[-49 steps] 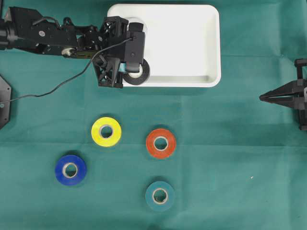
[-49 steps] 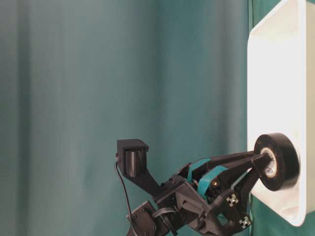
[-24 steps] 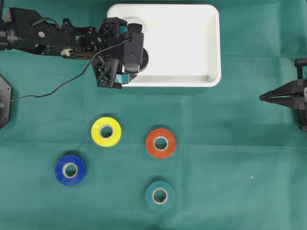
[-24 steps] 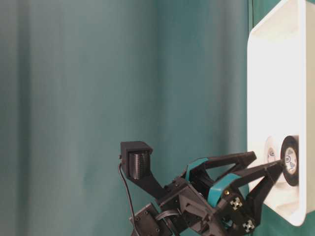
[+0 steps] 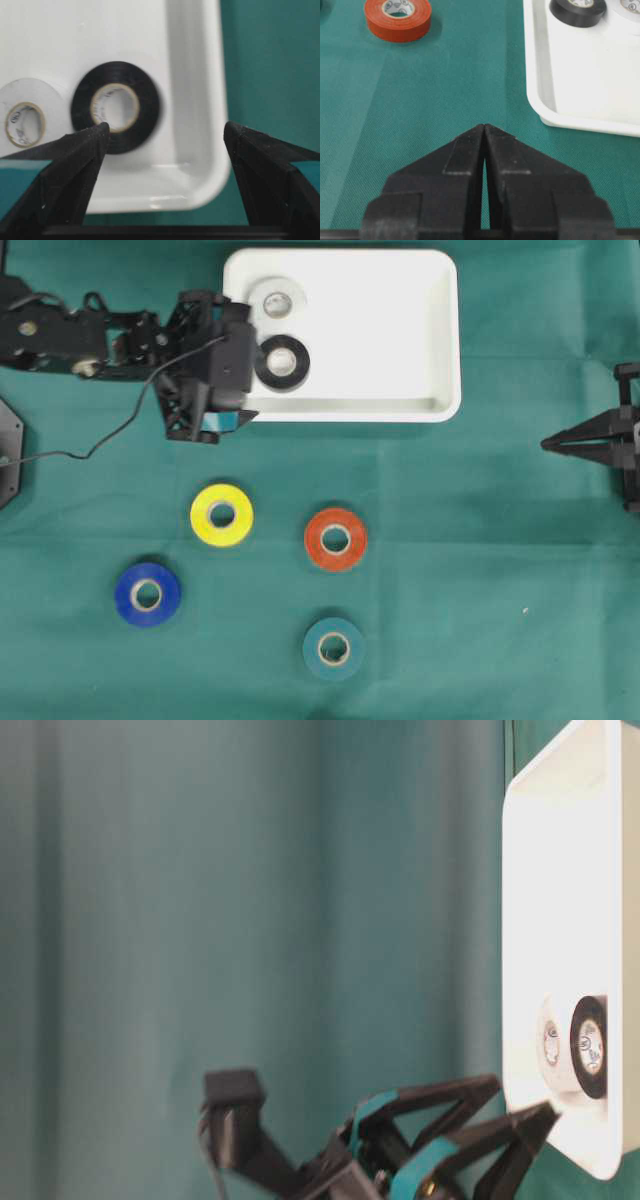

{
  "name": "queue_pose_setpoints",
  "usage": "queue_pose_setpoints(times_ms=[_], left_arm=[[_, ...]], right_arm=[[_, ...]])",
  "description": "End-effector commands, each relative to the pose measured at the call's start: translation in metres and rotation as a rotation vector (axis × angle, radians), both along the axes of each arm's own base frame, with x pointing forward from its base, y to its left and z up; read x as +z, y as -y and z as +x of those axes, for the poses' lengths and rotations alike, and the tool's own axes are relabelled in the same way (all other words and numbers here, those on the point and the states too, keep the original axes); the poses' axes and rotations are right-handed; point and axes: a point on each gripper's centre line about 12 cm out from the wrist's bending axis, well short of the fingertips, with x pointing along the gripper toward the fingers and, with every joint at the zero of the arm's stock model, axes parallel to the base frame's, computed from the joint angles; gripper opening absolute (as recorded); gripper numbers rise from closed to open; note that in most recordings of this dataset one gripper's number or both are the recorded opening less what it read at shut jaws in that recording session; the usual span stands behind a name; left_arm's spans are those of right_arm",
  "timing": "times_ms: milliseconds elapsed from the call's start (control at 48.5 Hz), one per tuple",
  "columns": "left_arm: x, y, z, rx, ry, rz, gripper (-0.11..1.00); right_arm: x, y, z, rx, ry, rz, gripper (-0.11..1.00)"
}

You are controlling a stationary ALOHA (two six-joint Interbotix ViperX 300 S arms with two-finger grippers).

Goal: Put the tape into the white case with the left arm.
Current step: 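Open the left gripper to release the roll and withdraw left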

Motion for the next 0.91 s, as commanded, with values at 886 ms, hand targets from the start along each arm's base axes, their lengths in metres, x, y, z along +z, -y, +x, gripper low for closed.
queue_pose_setpoints(times_ms=[886], left_arm=[[0.022, 0.061, -0.097, -0.008, 0.156, -0.159, 0.95]], right_arm=[[0.005, 0.000, 0.002, 0.000, 0.015, 0.000, -0.09]])
